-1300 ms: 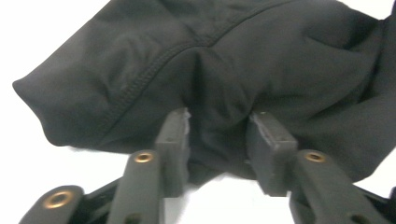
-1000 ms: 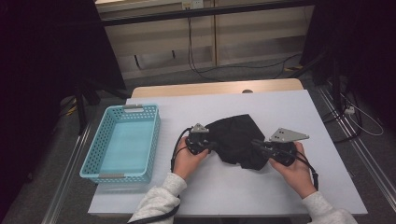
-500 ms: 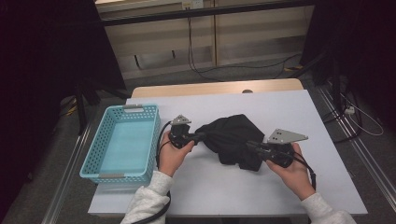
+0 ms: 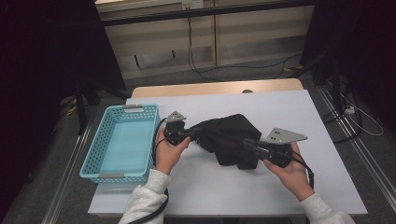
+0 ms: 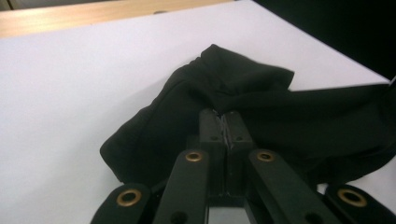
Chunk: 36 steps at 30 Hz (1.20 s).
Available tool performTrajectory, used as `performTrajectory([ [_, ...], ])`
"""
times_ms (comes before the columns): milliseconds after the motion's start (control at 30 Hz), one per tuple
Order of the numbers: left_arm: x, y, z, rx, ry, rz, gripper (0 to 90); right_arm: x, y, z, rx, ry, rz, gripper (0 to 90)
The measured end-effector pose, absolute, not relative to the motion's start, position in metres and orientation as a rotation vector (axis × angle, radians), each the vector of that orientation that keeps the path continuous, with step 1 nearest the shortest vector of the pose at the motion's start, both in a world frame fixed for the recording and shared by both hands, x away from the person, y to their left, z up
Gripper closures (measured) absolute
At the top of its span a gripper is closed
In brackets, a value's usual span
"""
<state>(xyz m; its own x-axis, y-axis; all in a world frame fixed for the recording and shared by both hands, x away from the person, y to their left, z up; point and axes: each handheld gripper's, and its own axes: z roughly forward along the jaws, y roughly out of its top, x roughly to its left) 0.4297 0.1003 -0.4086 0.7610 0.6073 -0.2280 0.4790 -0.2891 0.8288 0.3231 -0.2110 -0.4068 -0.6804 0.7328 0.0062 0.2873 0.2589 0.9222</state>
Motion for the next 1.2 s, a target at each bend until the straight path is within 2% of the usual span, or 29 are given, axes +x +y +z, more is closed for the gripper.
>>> performTrajectory([
  [233, 0.434, 0.088, -0.421, 1.981, 0.815, 0.119, 88.8, 0.333, -0.228, -0.416, 1.012, 2.092, 1.363, 87.0],
  [533, 0.439, 0.1, -0.416, 1.94, 0.875, 0.137, 88.9, 0.332, -0.225, -0.421, 0.999, 2.137, 1.355, 81.6],
  [567, 0.44, 0.103, -0.415, 1.939, 0.88, 0.143, 88.9, 0.332, -0.225, -0.422, 1.004, 2.13, 1.354, 76.2],
  [800, 0.441, 0.105, -0.415, 1.918, 0.898, 0.127, 88.9, 0.327, -0.221, -0.422, 0.973, 2.152, 1.402, 70.6],
  [967, 0.439, 0.102, -0.414, 1.919, 0.883, 0.122, 88.9, 0.324, -0.206, -0.421, 0.9, 2.196, 1.401, 53.0],
  [1200, 0.439, 0.112, -0.411, 1.878, 0.905, 0.136, 89.0, 0.32, -0.19, -0.428, 0.859, 2.291, 1.333, 41.9],
])
